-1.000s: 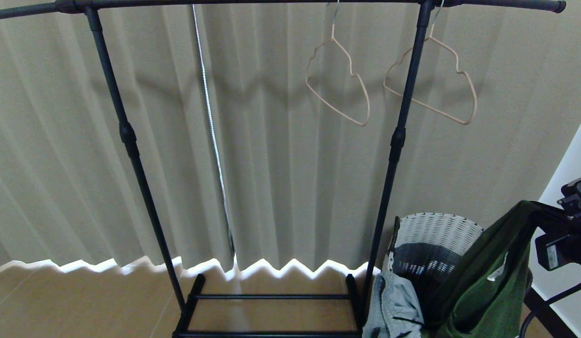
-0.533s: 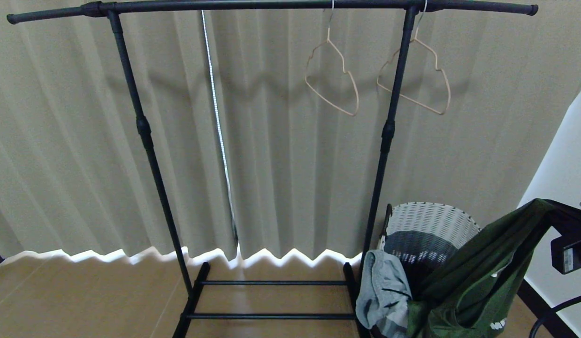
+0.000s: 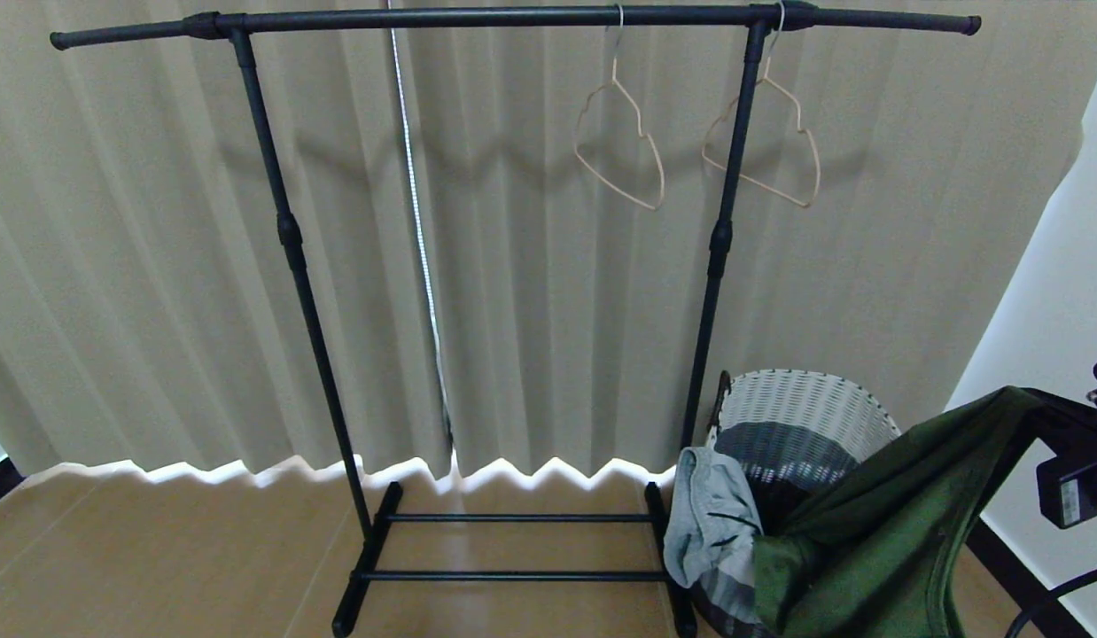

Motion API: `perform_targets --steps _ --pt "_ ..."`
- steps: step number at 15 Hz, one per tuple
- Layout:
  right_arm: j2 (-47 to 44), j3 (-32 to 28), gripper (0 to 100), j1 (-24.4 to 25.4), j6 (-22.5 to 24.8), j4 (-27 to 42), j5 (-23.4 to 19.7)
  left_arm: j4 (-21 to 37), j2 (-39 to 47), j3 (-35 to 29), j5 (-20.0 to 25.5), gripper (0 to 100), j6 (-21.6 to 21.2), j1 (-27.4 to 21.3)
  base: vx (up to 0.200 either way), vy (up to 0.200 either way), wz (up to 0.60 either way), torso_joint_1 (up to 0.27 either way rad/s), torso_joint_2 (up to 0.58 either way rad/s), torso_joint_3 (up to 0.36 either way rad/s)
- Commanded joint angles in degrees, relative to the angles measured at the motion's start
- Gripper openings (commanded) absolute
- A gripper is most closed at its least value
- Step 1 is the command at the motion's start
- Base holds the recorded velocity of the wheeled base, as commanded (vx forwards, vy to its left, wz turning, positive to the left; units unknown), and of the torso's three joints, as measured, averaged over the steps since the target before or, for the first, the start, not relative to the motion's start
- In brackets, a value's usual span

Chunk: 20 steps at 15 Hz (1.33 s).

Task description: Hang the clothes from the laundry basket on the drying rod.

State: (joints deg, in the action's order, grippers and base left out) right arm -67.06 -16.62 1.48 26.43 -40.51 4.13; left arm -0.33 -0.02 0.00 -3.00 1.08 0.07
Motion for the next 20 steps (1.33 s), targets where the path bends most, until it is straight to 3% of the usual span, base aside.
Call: perform_targets --steps 1,6,8,11,13,16,18,20 --pt "0.1 -0.3 0 0.0 0.0 0.8 0.0 0.0 0.0 0.0 0.1 100 -0.2 0.0 0.0 0.0 0.0 0.0 0.0 0.0" --pt "0.4 0.1 0 0.7 0.3 3.6 -0.2 -0.2 0.0 0.0 0.0 100 -2.0 0.0 0.0 0.0 0.0 0.0 0.0 0.0" --pt "0.3 -0.2 0 1.2 0.2 4.2 -0.4 -3.1 0.0 -0.8 0.7 100 -2.2 0.0 0.0 0.0 0.0 0.0 0.0 0.0" --pt "-0.2 -1.1 0 2.3 0.2 4.2 -0.8 -2.6 2.0 -10.4 9.5 100 -2.1 -0.3 0.0 0.0 0.0 0.0 0.0 0.0" --pt "-0.2 -2.8 0 3.2 0.2 4.3 -2.1 -2.6 15.6 -21.4 13.9 100 -2.1 -0.4 0.0 0.0 0.0 0.0 0.0 0.0" --pt "-0.2 -6.1 0 6.3 -0.3 5.2 -5.0 -3.5 35.7 -31.5 14.6 100 -2.2 -1.2 0.0 0.0 0.0 0.0 0.0 0.0" --pt "0.0 -8.7 0 9.3 -2.3 6.3 -7.2 -6.6 45.6 -35.4 14.5 100 -1.9 -3.9 0.0 0.0 0.0 0.0 0.0 0.0" --pt "-0.3 -16.4 0 16.6 -8.9 11.6 -7.4 -13.6 57.3 -38.8 14.2 100 -1.7 -11.9 0.0 0.0 0.0 0.0 0.0 0.0"
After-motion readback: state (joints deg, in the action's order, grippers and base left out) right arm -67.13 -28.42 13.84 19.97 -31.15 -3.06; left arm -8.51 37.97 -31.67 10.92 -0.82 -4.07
